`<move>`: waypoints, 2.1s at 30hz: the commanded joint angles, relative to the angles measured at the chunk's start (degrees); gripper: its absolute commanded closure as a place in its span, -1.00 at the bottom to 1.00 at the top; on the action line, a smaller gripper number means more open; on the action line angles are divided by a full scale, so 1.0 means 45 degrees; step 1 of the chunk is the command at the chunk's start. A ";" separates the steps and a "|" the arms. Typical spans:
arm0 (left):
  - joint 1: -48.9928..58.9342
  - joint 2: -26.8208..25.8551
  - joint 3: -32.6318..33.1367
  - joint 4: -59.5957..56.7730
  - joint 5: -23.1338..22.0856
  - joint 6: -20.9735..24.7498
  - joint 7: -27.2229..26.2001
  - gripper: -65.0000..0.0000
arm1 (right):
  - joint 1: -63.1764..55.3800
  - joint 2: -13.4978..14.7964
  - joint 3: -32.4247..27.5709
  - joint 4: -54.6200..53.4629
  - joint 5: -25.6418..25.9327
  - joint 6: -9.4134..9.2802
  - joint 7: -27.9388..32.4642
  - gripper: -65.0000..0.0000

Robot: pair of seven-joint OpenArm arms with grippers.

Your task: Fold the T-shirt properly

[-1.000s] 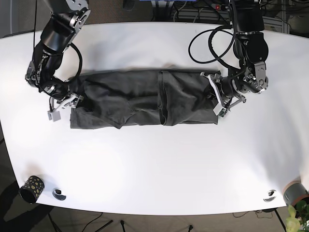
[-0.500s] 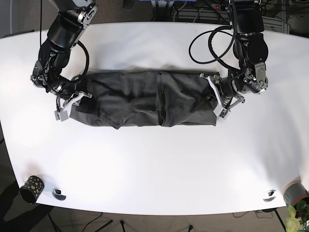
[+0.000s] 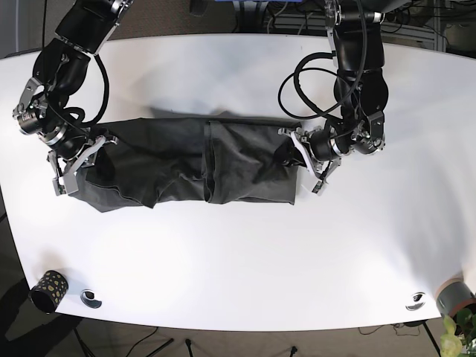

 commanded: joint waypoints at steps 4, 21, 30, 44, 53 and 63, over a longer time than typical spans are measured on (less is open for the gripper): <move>-0.0364 0.0588 0.0469 -0.0578 0.0853 0.0138 0.0858 0.85 | 0.0206 0.0151 -0.1264 0.1677 0.0224 0.0081 0.0054 1.00; -0.0344 0.0881 0.2442 -0.0813 0.0794 0.0138 0.0839 0.85 | 0.0910 -0.2448 -0.3198 -0.0843 0.0107 0.0081 0.0835 1.00; -0.0325 0.0842 0.2442 -0.0813 0.0794 0.0138 0.0839 0.85 | 0.1750 -0.1686 -0.5562 -0.2914 0.0068 0.0081 0.1968 1.00; -0.0325 0.0842 0.2423 -0.0129 0.0736 0.0138 0.0839 0.85 | 0.1242 -0.1217 -0.7203 -0.1468 0.0146 0.0081 0.2320 -0.70; 0.0769 0.0256 0.2423 0.3524 0.0736 0.0138 0.0878 0.85 | 0.0792 -0.0865 -0.6245 -0.0452 0.0224 0.0081 0.2320 -0.52; 0.2410 -0.2225 0.2384 0.7158 0.0736 0.0138 0.0878 0.87 | 0.0109 -0.0807 -0.5777 -0.0882 0.0107 0.0081 0.2339 -0.25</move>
